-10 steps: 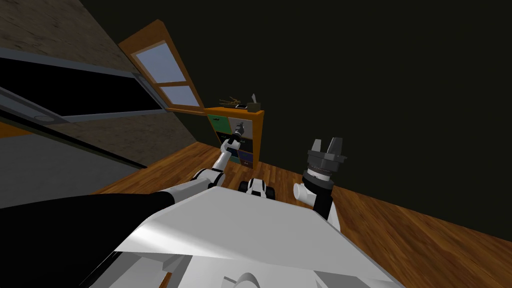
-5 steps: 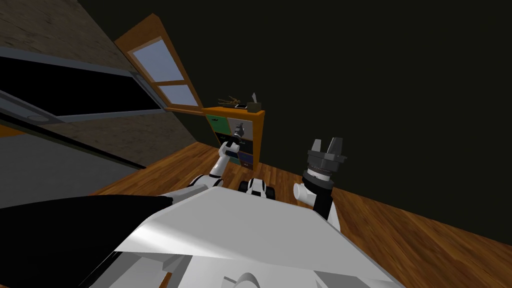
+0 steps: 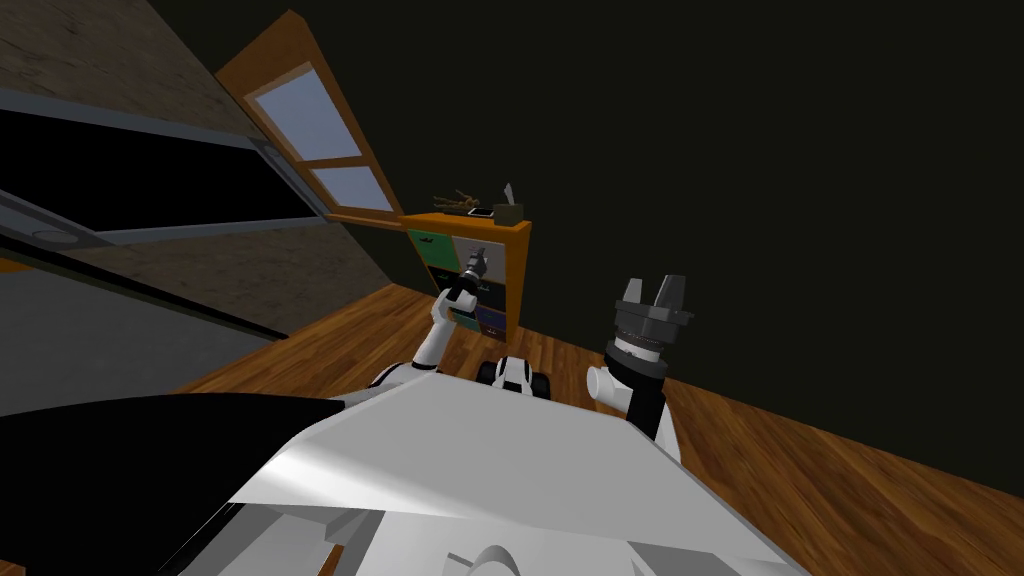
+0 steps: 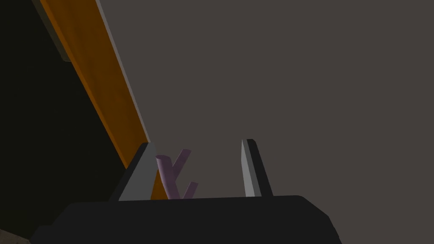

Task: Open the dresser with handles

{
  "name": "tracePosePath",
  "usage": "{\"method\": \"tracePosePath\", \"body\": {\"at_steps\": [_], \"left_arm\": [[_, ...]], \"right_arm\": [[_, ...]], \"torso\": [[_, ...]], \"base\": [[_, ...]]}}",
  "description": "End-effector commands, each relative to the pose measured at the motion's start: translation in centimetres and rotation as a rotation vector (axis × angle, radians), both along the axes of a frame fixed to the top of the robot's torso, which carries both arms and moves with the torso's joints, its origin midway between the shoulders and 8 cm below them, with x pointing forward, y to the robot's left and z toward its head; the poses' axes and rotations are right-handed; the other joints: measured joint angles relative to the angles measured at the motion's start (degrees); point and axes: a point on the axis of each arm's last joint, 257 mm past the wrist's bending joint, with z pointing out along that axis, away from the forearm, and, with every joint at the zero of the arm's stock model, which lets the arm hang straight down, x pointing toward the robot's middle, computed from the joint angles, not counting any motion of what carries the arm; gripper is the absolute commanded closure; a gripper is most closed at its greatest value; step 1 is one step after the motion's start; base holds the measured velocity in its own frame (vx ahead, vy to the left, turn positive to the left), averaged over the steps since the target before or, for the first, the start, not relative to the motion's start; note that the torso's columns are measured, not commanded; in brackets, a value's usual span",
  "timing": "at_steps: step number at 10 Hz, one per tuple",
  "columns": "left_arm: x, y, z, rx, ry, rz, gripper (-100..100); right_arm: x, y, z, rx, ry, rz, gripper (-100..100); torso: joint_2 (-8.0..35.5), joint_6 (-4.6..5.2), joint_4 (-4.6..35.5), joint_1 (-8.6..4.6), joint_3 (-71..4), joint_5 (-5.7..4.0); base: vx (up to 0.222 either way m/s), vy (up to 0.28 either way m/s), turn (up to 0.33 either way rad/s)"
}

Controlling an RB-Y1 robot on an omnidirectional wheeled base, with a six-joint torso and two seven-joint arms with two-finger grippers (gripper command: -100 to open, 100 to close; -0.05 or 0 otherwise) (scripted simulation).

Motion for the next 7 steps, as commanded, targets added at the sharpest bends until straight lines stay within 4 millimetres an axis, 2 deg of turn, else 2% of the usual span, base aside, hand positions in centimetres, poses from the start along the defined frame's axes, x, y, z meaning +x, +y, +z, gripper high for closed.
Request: {"method": "tracePosePath", "body": {"at_steps": [1,3,4,7], "left_arm": [[-0.9,0.6,-3.9,-0.002,0.073,0.016,100],[-0.9,0.6,-3.9,-0.002,0.073,0.016,100],[-2.2,-1.0,-3.3,-0.010,0.069,-0.006,100],[-4.5,-0.4,-2.3,-0.013,0.054,0.004,100]], "right_arm": [[0.0,0.0,0.0,0.000,0.000,0.000,0],[0.0,0.0,0.0,0.000,0.000,0.000,0],[0.0,0.0,0.0,0.000,0.000,0.000,0],[0.0,0.0,0.0,0.000,0.000,0.000,0]], "torso": [[0.0,-0.03,-0.1,0.07,0.1,0.06],[-0.5,0.04,-0.5,0.18,-0.2,0.21],[-0.5,0.03,-0.3,0.14,-0.3,0.14],[-0.2,0.07,-0.2,-0.06,-0.1,0.05]], "base": [[0.000,0.000,0.000],[-0.018,0.001,0.000],[0.101,0.011,0.045],[0.087,0.009,0.000]]}}
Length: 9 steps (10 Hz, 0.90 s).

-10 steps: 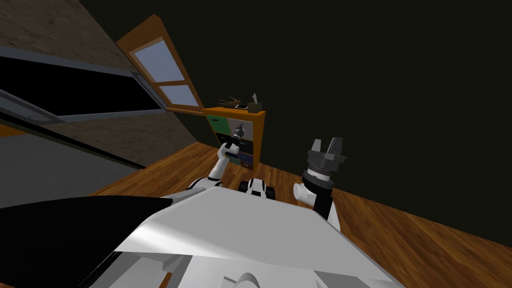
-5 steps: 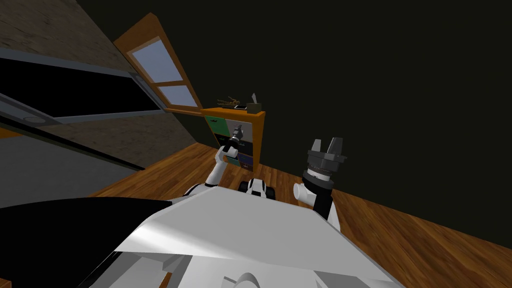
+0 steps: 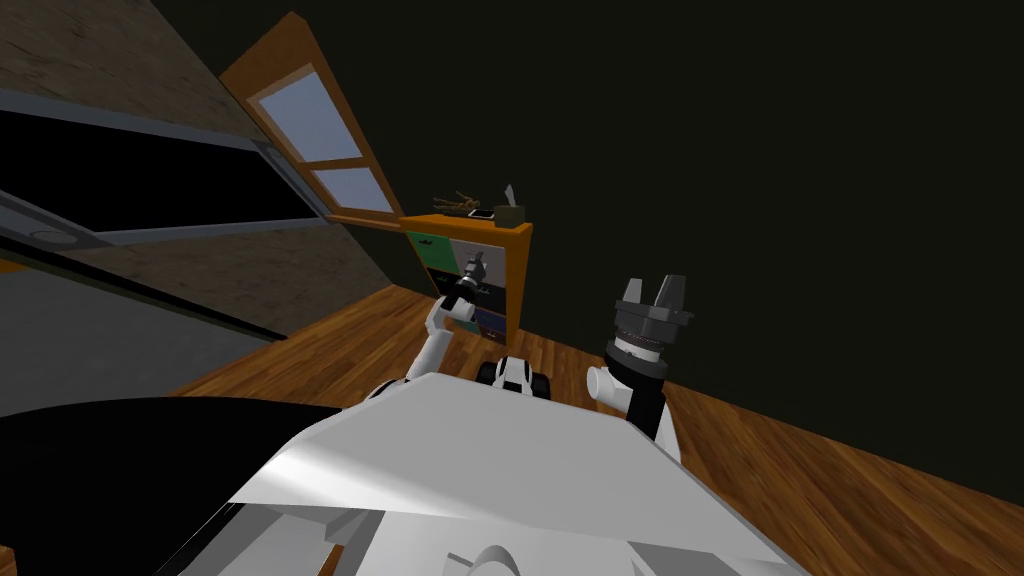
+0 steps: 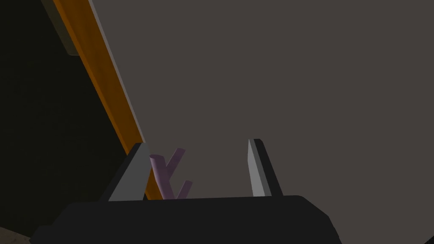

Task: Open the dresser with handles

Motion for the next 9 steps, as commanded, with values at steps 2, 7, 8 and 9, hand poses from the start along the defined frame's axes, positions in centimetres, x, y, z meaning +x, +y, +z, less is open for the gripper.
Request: {"method": "tracePosePath", "body": {"at_steps": [2,7,8,9], "left_arm": [[-1.2,0.5,-2.5,-0.004,0.055,0.010,100],[-5.1,-0.3,-0.6,-0.018,0.036,0.005,100],[-5.3,0.0,-1.4,-0.018,0.052,0.011,100],[-6.3,-1.3,-0.5,-0.031,0.055,-0.006,100]], "right_arm": [[0.0,0.0,0.0,0.000,0.000,0.000,0],[0.0,0.0,0.0,0.000,0.000,0.000,0],[0.0,0.0,0.0,0.000,0.000,0.000,0],[0.0,0.0,0.0,0.000,0.000,0.000,0]], "torso": [[0.3,-0.21,0.1,0.24,0.2,0.07],[0.5,-0.17,0.4,0.04,0.3,-0.08],[0.6,-0.18,0.4,0.11,0.4,-0.04],[0.5,-0.18,0.4,0.16,0.4,-0.03]], "base": [[0.001,-0.002,0.007],[0.065,0.008,0.006],[-0.007,-0.008,-0.001],[0.079,0.023,0.048]]}}
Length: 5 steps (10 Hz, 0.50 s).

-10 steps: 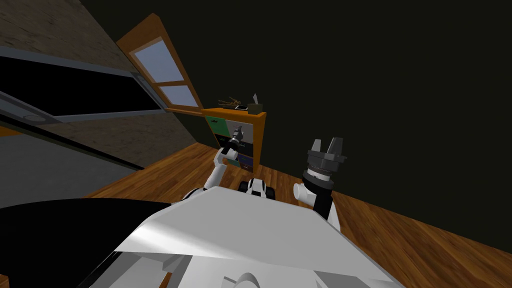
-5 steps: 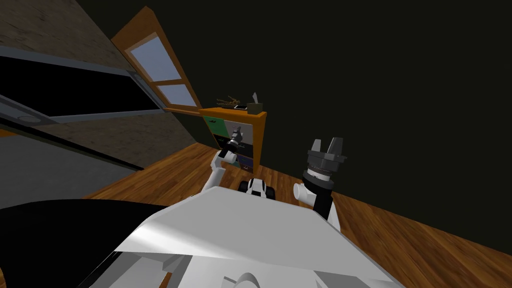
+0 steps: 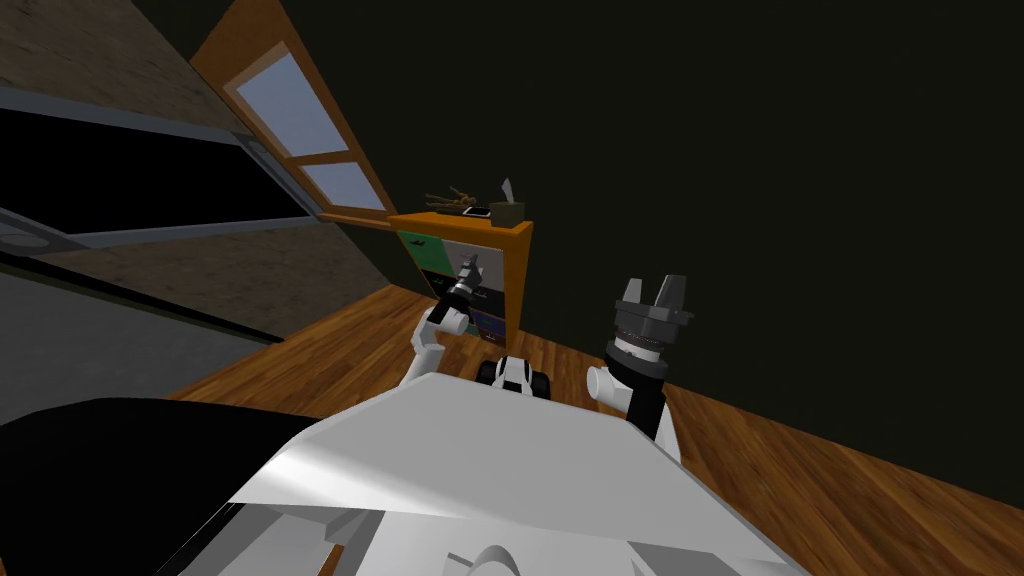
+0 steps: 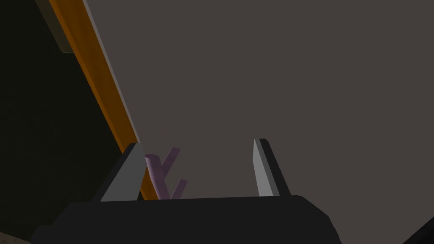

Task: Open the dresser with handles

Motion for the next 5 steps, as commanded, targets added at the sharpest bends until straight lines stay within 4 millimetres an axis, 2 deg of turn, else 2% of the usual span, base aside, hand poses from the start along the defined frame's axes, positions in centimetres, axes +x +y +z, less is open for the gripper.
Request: {"method": "tracePosePath", "body": {"at_steps": [1,3,5], "left_arm": [[-1.7,-1.0,-0.9,-0.015,0.047,-0.008,100],[-3.5,-0.7,0.8,-0.017,0.015,-0.001,100],[-4.2,-0.1,-0.3,-0.017,0.041,0.012,100]], "right_arm": [[0.0,0.0,0.0,0.000,0.000,0.000,0],[0.0,0.0,0.0,0.000,0.000,0.000,0],[0.0,0.0,0.0,0.000,0.000,0.000,0]], "torso": [[-0.3,0.05,0.0,0.00,-0.2,-0.04],[-0.3,0.03,-0.1,-0.13,-0.2,-0.06],[0.1,-0.05,0.0,0.00,0.1,0.01]], "base": [[0.130,0.013,0.019],[0.060,0.005,-0.014],[-0.003,-0.008,0.005]]}}
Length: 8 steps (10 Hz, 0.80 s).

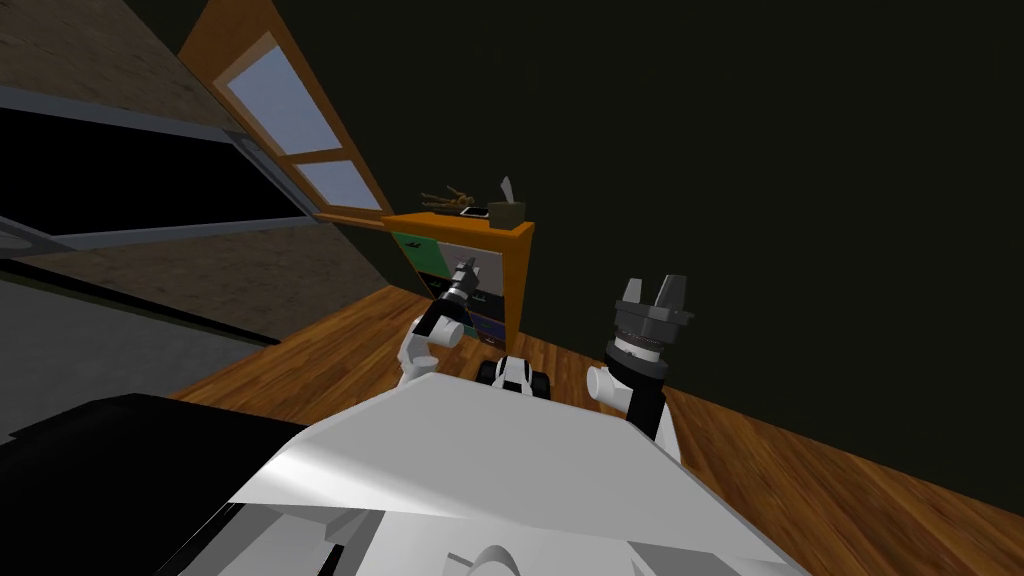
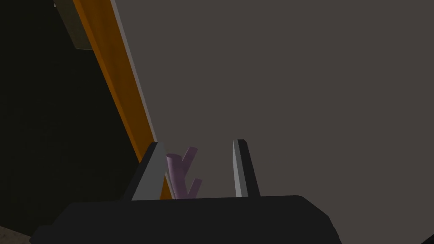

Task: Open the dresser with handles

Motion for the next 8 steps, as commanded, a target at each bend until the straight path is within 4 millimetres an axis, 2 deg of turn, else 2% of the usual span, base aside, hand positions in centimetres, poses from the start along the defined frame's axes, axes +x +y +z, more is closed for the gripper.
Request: {"method": "tracePosePath", "body": {"at_steps": [1,2,4,6,7,8], "left_arm": [[-1.3,-0.6,-1.2,-0.016,0.055,-0.003,100],[-2.0,-0.3,-1.1,-0.016,0.063,0.005,100],[-3.8,0.1,0.9,-0.017,0.028,0.014,100],[-4.4,0.4,0.3,-0.017,0.044,0.024,100],[-4.4,0.2,1.7,-0.017,0.008,0.019,100],[-5.0,0.2,2.1,-0.016,0.015,0.016,100]], "right_arm": [[0.0,0.0,0.0,0.000,0.000,0.000,0],[0.0,0.0,0.0,0.000,0.000,0.000,0],[0.0,0.0,0.0,0.000,0.000,0.000,0],[0.0,0.0,0.0,0.000,0.000,0.000,0],[0.0,0.0,0.0,0.000,0.000,0.000,0],[0.0,0.0,0.0,0.000,0.000,0.000,0]], "torso": [[-0.1,0.01,0.0,0.05,0.0,0.01],[-0.4,0.04,0.0,0.05,-0.2,-0.02],[-0.3,-0.05,0.0,0.10,-0.2,0.02],[0.1,-0.09,0.2,0.14,0.0,0.00],[0.1,-0.09,0.1,0.19,0.1,0.03],[0.1,-0.10,0.3,0.18,0.0,-0.06]], "base": [[0.091,0.020,0.039],[0.114,0.024,0.009],[0.054,-0.003,-0.008],[0.005,-0.006,0.001],[-0.007,-0.004,0.001],[-0.050,0.011,0.015]]}}
